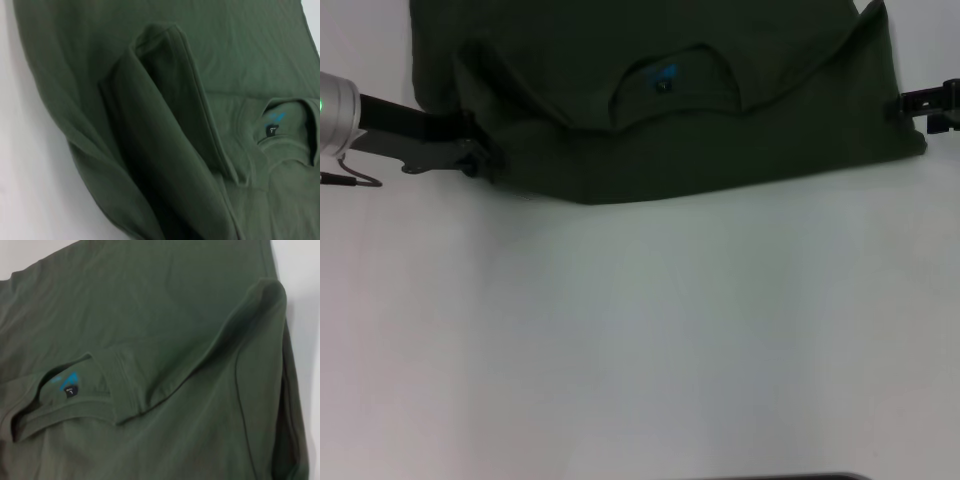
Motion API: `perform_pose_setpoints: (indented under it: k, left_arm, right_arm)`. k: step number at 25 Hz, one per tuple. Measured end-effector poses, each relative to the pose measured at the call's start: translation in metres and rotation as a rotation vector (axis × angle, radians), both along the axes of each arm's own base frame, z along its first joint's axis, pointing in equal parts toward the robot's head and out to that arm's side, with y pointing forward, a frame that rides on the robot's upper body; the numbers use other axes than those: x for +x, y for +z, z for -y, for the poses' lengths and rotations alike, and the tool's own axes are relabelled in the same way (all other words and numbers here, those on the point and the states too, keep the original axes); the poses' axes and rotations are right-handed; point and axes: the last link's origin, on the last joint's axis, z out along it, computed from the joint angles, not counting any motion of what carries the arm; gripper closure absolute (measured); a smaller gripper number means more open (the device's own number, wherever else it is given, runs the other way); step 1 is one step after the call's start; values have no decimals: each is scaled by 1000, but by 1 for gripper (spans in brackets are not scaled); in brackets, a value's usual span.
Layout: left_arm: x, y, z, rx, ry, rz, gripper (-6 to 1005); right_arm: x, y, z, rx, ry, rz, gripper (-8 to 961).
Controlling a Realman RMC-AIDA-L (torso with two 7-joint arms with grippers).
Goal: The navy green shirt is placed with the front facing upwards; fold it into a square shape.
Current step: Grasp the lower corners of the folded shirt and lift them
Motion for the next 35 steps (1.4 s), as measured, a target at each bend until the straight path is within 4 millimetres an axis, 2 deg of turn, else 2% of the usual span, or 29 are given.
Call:
perform_pose_setpoints:
  k: [23,35]
  left_arm:
    - [-1,-2,1,2,2,1,958]
    - [3,-5,0,1,-3,7,958]
  right_arm:
    - [2,-26,-1,-18,11,41,36]
    - [10,-14,-2,13,6,69,36]
